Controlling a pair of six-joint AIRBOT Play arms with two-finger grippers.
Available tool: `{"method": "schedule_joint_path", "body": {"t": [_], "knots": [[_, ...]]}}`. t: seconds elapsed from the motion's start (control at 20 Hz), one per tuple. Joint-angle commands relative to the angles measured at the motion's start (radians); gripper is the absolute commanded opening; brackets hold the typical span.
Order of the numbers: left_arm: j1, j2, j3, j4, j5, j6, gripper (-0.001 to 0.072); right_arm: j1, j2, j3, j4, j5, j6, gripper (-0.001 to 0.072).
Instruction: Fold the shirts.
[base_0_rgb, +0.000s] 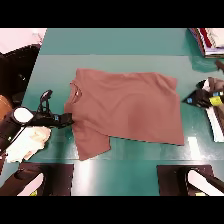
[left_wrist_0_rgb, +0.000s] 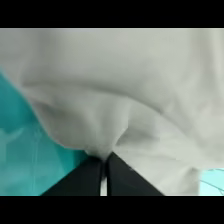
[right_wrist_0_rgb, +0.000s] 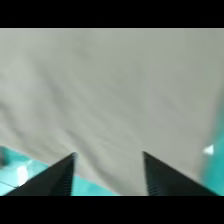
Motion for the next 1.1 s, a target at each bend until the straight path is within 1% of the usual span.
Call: {"method": "schedule_joint_path", "body": {"t": [0.0, 0.1, 0.2, 0.3, 0.4, 0.45, 0.5, 0.55, 0.6, 0.7, 0.75, 0.8, 0.95, 1.05], "knots": [[0.000, 0.009, 0.040, 0.006, -0.007, 0.019, 0.0025, -0.196, -0.001, -0.191, -0.121, 0.023, 0.006, 0.0543], [0.000, 0.009, 0.040, 0.006, -0.005, 0.023, 0.0025, -0.289, -0.002, -0.311, -0.120, -0.014, 0.006, 0.0537], [0.000, 0.009, 0.040, 0.006, -0.003, 0.030, 0.0025, -0.330, -0.003, -0.397, -0.120, -0.060, 0.005, 0.0531], [0.000, 0.009, 0.040, 0.005, -0.003, 0.029, 0.0025, -0.317, -0.003, -0.462, -0.117, -0.106, -0.007, 0.0530], [0.000, 0.009, 0.040, 0.005, -0.003, 0.029, 0.0025, -0.261, -0.003, -0.509, -0.116, -0.140, -0.006, 0.0529], [0.000, 0.009, 0.040, 0.005, -0.003, 0.030, 0.0025, -0.227, -0.003, -0.524, -0.113, -0.152, -0.006, 0.0493], [0.000, 0.009, 0.040, 0.005, -0.004, 0.030, 0.0025, -0.189, -0.003, -0.534, -0.107, -0.164, -0.006, 0.0439], [0.000, 0.009, 0.040, 0.006, -0.004, 0.030, 0.0025, -0.152, -0.003, -0.537, -0.107, -0.175, -0.006, 0.0437], [0.000, 0.009, 0.040, 0.006, -0.005, 0.036, 0.0025, -0.119, -0.003, -0.536, -0.106, -0.177, -0.005, 0.0406], [0.000, 0.009, 0.040, 0.006, -0.026, 0.045, 0.0025, -0.063, -0.002, -0.536, -0.086, -0.174, -0.006, 0.0288], [0.000, 0.009, 0.040, 0.006, -0.035, 0.045, 0.0024, -0.042, -0.002, -0.534, -0.069, -0.174, -0.007, 0.0167], [0.000, 0.010, 0.048, 0.009, -0.049, 0.045, 0.0024, -0.022, 0.000, -0.522, -0.047, -0.172, -0.008, 0.0025], [0.000, 0.022, 0.167, 0.060, -0.117, 0.044, 0.0024, 0.027, 0.064, -0.398, 0.026, -0.151, -0.014, 0.0019], [0.000, 0.059, 0.315, 0.101, -0.143, 0.044, 0.0024, 0.050, 0.145, -0.255, 0.056, -0.147, -0.013, 0.0019]]}}
